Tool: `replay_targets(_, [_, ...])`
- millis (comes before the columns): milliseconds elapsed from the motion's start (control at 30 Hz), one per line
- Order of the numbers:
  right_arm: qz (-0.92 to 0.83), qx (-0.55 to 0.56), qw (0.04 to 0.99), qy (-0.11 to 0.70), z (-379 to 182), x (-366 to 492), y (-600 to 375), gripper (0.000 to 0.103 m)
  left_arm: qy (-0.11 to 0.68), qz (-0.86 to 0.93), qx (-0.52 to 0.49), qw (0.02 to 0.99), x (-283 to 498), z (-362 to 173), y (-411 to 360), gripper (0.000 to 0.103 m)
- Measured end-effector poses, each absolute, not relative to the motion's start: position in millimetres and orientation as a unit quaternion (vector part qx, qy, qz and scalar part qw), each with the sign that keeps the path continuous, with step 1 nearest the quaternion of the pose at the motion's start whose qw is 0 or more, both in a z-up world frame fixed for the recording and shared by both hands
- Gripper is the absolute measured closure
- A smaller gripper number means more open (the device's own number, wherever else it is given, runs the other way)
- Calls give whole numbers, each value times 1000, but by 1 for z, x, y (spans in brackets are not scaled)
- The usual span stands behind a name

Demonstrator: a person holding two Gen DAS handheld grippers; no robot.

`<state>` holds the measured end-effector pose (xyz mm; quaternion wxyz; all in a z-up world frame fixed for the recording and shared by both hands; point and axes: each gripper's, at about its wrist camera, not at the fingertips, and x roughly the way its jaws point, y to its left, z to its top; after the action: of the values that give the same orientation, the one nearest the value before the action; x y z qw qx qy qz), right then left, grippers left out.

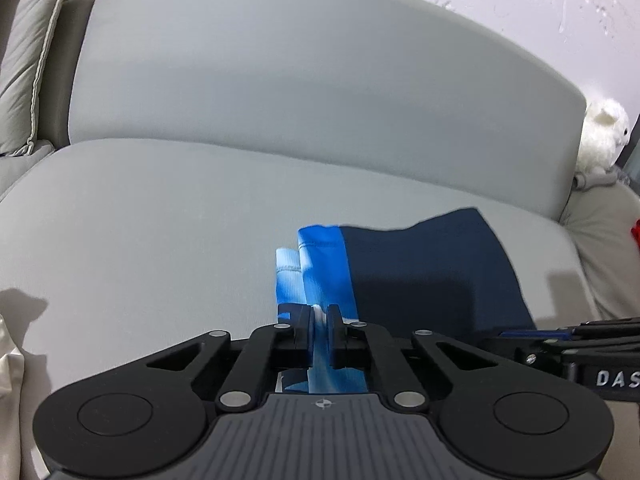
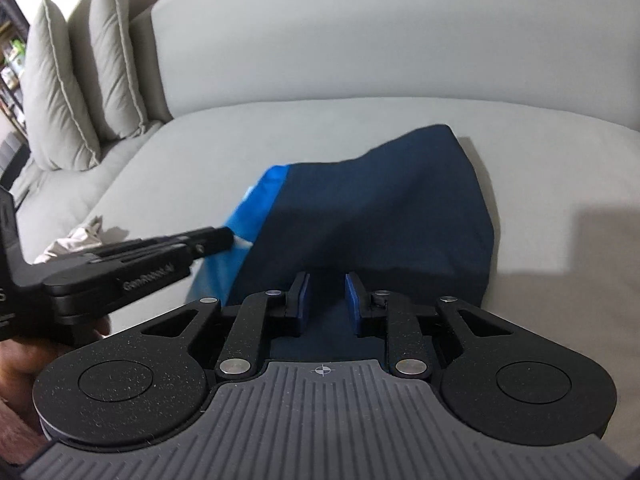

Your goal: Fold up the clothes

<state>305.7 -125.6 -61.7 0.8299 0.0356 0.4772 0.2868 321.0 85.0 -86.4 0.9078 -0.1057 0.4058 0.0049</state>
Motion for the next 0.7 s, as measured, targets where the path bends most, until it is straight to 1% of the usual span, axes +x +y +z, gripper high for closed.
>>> replay_targets(100, [283, 44, 828, 482, -64, 307, -128, 76, 418, 8, -122, 900, 323, -90, 89, 96])
replay_targets(167, [285, 42, 827, 482, -65, 307, -125, 75, 415, 11, -119, 902, 321, -89, 89, 103])
replay_targets(400, [277, 25, 829, 486, -65, 310, -120, 75, 390, 46, -103, 914, 300, -62, 88, 103])
replay_targets(533, [278, 23, 828, 486, -62, 308, -119, 75, 415, 53, -95, 903, 302, -73, 94, 103])
replay_targets(600, [281, 23, 827, 486, -60, 306, -118, 75, 445, 53, -113, 887, 308, -85, 103, 97])
replay_targets(633, [281, 23, 827, 486, -58, 305, -118, 75, 447, 55, -119, 885, 308, -85, 105, 90])
replay_targets(667, [281, 21, 825, 489, -56, 304, -117, 74, 442, 59, -130, 886, 305, -78, 109, 71])
replay_targets(700, [282, 20, 824, 491, -53, 302, -117, 70, 432, 62, -133, 890, 299, -70, 111, 61])
